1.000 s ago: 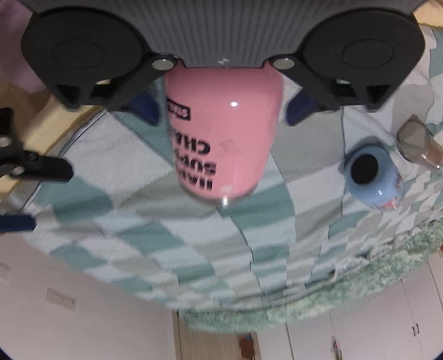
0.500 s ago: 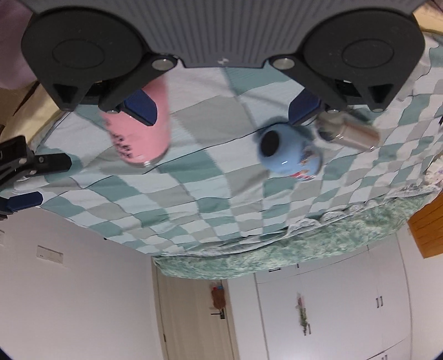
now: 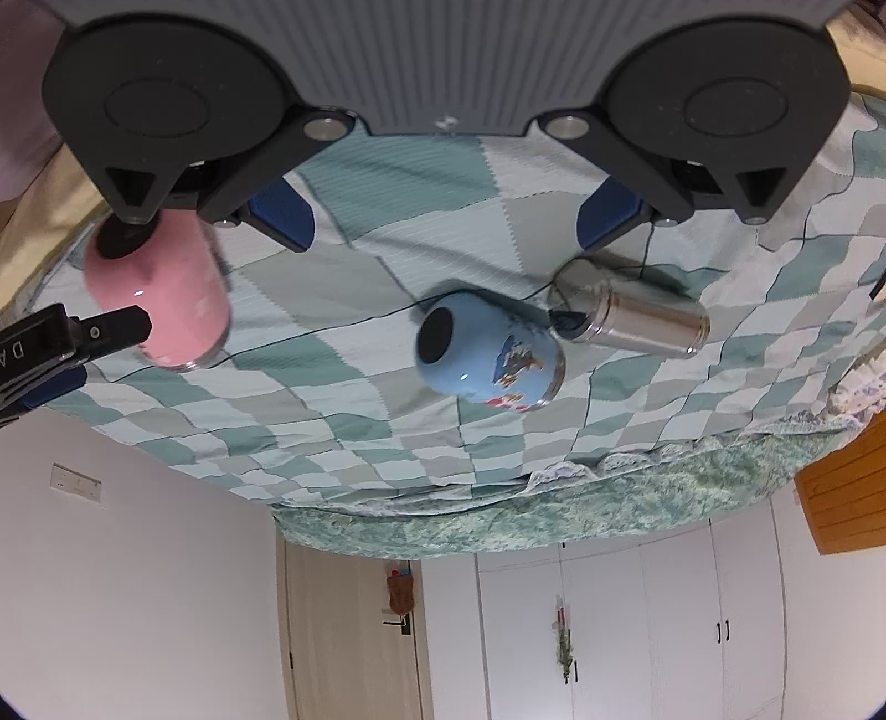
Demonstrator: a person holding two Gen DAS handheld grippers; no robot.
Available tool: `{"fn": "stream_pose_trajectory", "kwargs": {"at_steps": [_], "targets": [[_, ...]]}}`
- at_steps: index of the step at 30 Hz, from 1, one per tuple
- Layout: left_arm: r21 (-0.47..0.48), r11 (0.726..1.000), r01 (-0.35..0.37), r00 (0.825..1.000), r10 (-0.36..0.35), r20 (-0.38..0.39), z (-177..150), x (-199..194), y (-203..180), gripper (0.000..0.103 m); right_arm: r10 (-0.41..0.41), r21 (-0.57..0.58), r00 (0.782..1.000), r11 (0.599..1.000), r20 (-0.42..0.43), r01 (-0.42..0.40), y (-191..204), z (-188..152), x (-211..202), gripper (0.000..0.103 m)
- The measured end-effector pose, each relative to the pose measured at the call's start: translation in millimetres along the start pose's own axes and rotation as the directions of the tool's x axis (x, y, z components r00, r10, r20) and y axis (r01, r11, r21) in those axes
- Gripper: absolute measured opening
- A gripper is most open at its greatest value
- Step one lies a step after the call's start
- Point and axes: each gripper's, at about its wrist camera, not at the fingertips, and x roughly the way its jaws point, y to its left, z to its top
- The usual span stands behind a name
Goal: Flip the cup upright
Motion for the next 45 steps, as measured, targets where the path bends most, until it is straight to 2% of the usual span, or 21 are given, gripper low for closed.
{"fn": "stream_pose_trajectory", "kwargs": {"at_steps": [9,17,21,24,30,38,42,45], "targets": [[-0.031,0.999,0.034,0.999,-0.035,-0.018,-9.5,26.4,19.7,0.103,-0.011,0.118,0.992,0.993,-0.124,0.025,-6.6,7.1,35.9,0.103],[-0.053,0.998,0.046,0.999,-0.047,-0.025,-10.8,43.0,26.5,0.103,0.018,0.285,0.97,0.957,-0.242,0.053,-21.6,17.2,81.7,0.103],[-0.066,0.997,0.042,0.999,-0.044,-0.032,-12.5,46.1,30.3,0.103,0.056,0.358,0.953,0.932,-0.298,0.057,-28.3,16.3,99.0,0.093],[-0.073,0.997,0.041,0.999,-0.043,-0.033,-13.8,46.8,32.7,0.103,0.077,0.365,0.948,0.93,-0.31,0.044,-28.6,15.5,105.2,0.092],[-0.08,0.996,0.035,0.999,-0.038,-0.037,-15.1,46.8,35.7,0.103,0.052,0.21,0.955,0.978,-0.292,0.011,-9.2,20.4,102.9,0.092],[-0.08,0.996,0.035,0.999,-0.037,-0.03,-14.4,41.9,32.6,0.103,0.022,0.064,0.975,0.998,-0.222,-0.007,5.5,17.8,88.3,0.091],[-0.091,0.995,0.04,0.999,-0.042,-0.02,-13.8,37.1,30.4,0.103,0.015,-0.036,0.996,0.999,-0.093,-0.018,14.6,8.1,64.7,0.09],[-0.097,0.994,0.042,0.999,-0.043,-0.009,-13.1,33.2,27.6,0.103,0.031,-0.068,0.999,0.997,0.043,-0.028,13.4,-4.9,43.4,0.088]]}}
